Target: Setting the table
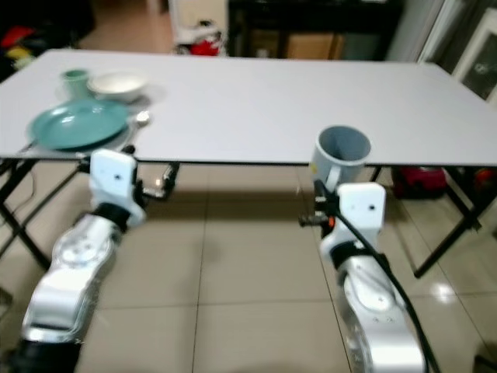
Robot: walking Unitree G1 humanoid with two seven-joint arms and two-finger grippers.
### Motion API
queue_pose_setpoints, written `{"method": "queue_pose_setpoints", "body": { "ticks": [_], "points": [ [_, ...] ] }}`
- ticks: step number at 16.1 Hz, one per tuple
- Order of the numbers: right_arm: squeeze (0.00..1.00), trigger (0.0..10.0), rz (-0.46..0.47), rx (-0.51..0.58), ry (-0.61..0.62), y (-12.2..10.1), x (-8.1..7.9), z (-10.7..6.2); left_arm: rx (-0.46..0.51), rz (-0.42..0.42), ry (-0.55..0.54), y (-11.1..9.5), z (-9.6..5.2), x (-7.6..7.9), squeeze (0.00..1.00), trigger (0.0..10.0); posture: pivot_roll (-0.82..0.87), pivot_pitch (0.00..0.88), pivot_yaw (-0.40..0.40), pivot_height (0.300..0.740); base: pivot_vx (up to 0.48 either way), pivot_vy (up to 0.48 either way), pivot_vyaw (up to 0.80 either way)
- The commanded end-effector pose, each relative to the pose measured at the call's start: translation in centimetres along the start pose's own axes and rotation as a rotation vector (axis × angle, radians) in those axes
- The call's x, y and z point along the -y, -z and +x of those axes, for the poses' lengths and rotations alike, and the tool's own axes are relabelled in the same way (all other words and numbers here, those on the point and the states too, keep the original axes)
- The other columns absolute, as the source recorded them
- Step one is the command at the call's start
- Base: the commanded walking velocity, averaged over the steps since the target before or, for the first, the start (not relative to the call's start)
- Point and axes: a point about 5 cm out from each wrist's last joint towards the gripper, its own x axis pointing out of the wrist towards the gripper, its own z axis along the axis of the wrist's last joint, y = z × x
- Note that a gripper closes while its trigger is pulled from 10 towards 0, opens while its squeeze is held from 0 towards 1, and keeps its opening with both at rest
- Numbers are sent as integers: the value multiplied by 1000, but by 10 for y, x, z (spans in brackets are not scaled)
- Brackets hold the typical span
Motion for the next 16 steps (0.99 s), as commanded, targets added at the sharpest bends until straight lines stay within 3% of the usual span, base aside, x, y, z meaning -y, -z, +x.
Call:
{"method": "queue_pose_setpoints", "body": {
  "ticks": [1,7,10,16],
  "points": [
    [0,10000,-3,33,-10,-8,-2,1,2,19,-16,-2,-1,-6,0,10000,-11,0,-19,740,315,0,0],
    [0,10000,26,19,5,-2,-5,3,-16,31,-32,3,-6,-12,0,10000,1,0,-13,740,312,0,0],
    [0,10000,34,3,21,0,2,-4,-33,23,-11,6,-12,-7,0,10000,-5,0,-23,740,311,0,0],
    [0,10000,43,6,11,5,3,2,-38,24,-17,6,-12,-7,0,10000,13,0,-20,740,309,0,0]
  ]
}}
